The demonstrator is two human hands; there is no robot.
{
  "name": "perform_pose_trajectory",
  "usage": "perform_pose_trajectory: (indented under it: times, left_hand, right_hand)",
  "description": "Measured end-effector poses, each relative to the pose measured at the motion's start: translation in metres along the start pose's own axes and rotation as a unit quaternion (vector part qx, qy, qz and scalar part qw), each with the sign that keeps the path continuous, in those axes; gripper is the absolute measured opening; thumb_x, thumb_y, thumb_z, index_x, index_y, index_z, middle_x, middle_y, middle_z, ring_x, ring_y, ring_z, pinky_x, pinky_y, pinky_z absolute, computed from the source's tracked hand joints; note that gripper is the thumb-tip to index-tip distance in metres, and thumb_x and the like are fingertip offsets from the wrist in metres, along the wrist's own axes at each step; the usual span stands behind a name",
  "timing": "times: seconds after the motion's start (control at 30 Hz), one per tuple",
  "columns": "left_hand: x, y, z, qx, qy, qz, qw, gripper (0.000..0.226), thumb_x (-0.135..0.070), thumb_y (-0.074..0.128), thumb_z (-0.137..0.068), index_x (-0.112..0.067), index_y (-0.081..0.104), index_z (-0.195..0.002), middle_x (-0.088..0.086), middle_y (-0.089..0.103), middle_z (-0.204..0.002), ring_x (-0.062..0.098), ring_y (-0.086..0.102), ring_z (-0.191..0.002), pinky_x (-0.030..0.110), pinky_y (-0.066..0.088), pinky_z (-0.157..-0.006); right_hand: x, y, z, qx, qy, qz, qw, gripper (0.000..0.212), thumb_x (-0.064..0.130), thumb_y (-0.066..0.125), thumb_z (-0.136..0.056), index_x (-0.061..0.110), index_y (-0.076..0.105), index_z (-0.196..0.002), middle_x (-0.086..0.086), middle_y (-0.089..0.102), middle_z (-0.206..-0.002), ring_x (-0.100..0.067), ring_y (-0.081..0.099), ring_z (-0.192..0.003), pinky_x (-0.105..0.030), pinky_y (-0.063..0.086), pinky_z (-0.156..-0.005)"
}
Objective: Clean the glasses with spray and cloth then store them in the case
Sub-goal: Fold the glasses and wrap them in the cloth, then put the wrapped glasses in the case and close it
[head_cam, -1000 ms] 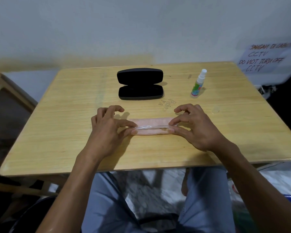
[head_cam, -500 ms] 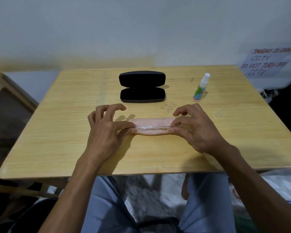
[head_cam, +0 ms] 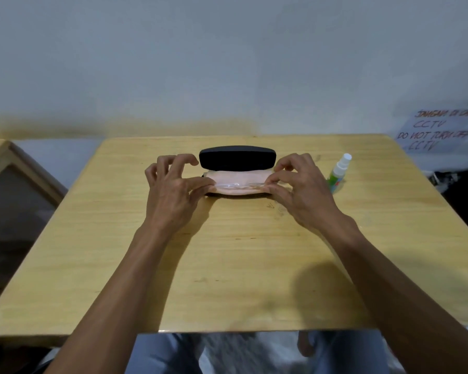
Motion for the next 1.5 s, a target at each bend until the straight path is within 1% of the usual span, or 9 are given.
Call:
perform_pose_trajectory:
  times: [0.37,0.57,0.7,0.87,0.97,1.17,1.33,1.43,1.5]
  left_hand:
    - [0.012,0.015,-0.007,0.021,-0.021,0.026,0.999,0.020,-0.046,0.065,-0.083,-0.034,0.080,-0.091,-0.005,0.059,-0.122,0.028,0.043,-0.114,0.047,0.031,-0.091]
    - [0.014,0.014,-0.009,0.038,-0.011,0.015,0.999,0.022,-0.047,0.067,-0.082,-0.033,0.081,-0.091,-0.006,0.059,-0.122,0.031,0.045,-0.115,0.045,0.029,-0.093]
    - [0.013,0.015,-0.011,0.058,-0.014,0.019,0.998,0.021,-0.047,0.066,-0.084,-0.035,0.079,-0.094,-0.010,0.056,-0.123,0.027,0.039,-0.118,0.045,0.028,-0.095]
    - [0.013,0.017,-0.015,0.080,-0.063,0.052,0.993,0.024,-0.052,0.067,-0.081,-0.038,0.078,-0.097,-0.015,0.050,-0.113,0.019,0.034,-0.116,0.032,0.016,-0.090]
    - [0.015,0.017,-0.015,0.098,-0.087,0.076,0.988,0.027,-0.054,0.066,-0.080,-0.039,0.077,-0.100,-0.014,0.048,-0.111,0.016,0.033,-0.114,0.029,0.015,-0.089]
    - [0.015,0.012,-0.006,0.087,-0.114,0.119,0.982,0.046,-0.059,0.064,-0.076,-0.036,0.072,-0.115,-0.008,0.052,-0.114,0.018,0.036,-0.115,0.031,0.020,-0.092]
    - [0.022,-0.003,0.007,0.052,-0.151,0.123,0.979,0.056,-0.055,0.072,-0.073,-0.028,0.069,-0.121,-0.002,0.055,-0.121,0.020,0.038,-0.122,0.032,0.020,-0.092]
    - [0.023,-0.008,0.010,0.044,-0.170,0.140,0.975,0.054,-0.054,0.072,-0.076,-0.029,0.068,-0.123,0.000,0.057,-0.123,0.020,0.041,-0.122,0.034,0.024,-0.095]
    - [0.025,-0.009,0.008,0.035,-0.193,0.171,0.965,0.053,-0.059,0.069,-0.078,-0.032,0.066,-0.123,-0.002,0.062,-0.119,0.019,0.049,-0.119,0.044,0.037,-0.100]
  right_hand:
    - [-0.004,0.016,-0.008,0.033,0.006,0.022,0.999,0.018,0.032,0.077,-0.084,0.016,0.078,-0.094,-0.001,0.062,-0.103,-0.021,0.053,-0.099,-0.037,0.048,-0.070]
    - [-0.004,0.015,-0.008,0.076,0.017,0.014,0.997,0.021,0.035,0.074,-0.085,0.019,0.078,-0.099,0.001,0.061,-0.107,-0.019,0.050,-0.104,-0.040,0.051,-0.074]
    - [-0.007,0.015,-0.008,0.097,0.026,0.005,0.995,0.024,0.037,0.069,-0.089,0.021,0.078,-0.104,0.003,0.060,-0.111,-0.018,0.048,-0.107,-0.044,0.052,-0.078]
    - [-0.009,0.016,-0.009,0.091,0.048,-0.004,0.995,0.024,0.037,0.069,-0.088,0.022,0.078,-0.104,0.003,0.059,-0.109,-0.016,0.046,-0.105,-0.042,0.052,-0.078]
    - [-0.011,0.014,-0.009,0.079,0.059,-0.024,0.995,0.024,0.037,0.073,-0.085,0.024,0.078,-0.105,0.005,0.058,-0.108,-0.013,0.044,-0.103,-0.039,0.051,-0.077]
    - [-0.011,0.009,-0.004,0.036,0.079,-0.052,0.995,0.032,0.038,0.077,-0.081,0.021,0.078,-0.108,0.005,0.062,-0.111,-0.013,0.047,-0.103,-0.038,0.052,-0.076]
    - [-0.007,-0.007,0.003,0.000,0.124,-0.098,0.987,0.030,0.036,0.078,-0.082,0.022,0.076,-0.109,0.008,0.060,-0.108,-0.013,0.051,-0.108,-0.021,0.041,-0.086]
    - [-0.003,-0.014,0.003,-0.016,0.159,-0.128,0.979,0.027,0.043,0.074,-0.085,0.027,0.073,-0.107,0.010,0.061,-0.110,-0.009,0.056,-0.101,-0.019,0.042,-0.078]
    - [-0.002,-0.017,-0.001,-0.035,0.204,-0.144,0.968,0.031,0.049,0.070,-0.087,0.028,0.072,-0.109,0.012,0.064,-0.110,-0.006,0.060,-0.096,-0.021,0.046,-0.073]
Point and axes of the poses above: each hand's wrist, its own z-axis away from the middle knuckle, its own y-axis out of the palm, x = y × z, the point moved 5 cm from there along -z, towards the middle knuckle
